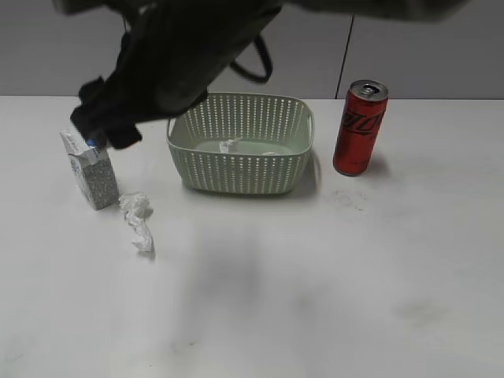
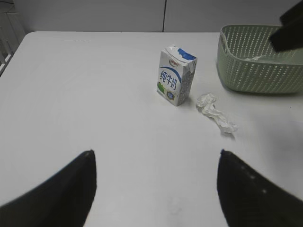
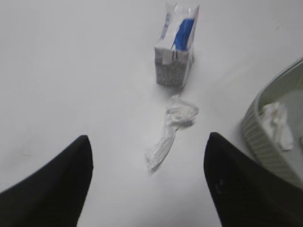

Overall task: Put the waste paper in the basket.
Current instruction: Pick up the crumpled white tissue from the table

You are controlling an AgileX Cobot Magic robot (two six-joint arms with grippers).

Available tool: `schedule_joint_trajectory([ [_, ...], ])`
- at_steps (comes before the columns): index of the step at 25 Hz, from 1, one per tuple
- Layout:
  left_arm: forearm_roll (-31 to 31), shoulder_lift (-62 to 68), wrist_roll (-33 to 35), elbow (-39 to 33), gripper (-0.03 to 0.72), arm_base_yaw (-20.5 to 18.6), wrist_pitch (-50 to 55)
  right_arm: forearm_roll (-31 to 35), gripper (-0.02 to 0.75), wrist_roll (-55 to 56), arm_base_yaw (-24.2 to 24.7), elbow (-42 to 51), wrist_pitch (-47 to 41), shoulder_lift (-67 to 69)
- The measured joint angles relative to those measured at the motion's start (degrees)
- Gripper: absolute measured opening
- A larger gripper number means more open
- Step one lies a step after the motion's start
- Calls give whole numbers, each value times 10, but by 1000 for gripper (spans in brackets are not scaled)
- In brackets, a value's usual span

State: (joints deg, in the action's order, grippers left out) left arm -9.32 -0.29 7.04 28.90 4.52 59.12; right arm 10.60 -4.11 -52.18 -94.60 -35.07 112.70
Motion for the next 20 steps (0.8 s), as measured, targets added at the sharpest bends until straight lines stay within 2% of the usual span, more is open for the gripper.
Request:
schedule_joint_trajectory([
  [4,0,0,0,0,588,0,0,18,553,24,-2,-16,3,81],
  [8,0,0,0,0,588,0,0,21,552,32,-3,-87,6,171],
  [13,0,0,0,0,588,0,0,-13,552,54,-3,-166,-19,250],
  [20,0,0,0,0,588,0,0,-47,549,70,-3,-176,-29,281],
])
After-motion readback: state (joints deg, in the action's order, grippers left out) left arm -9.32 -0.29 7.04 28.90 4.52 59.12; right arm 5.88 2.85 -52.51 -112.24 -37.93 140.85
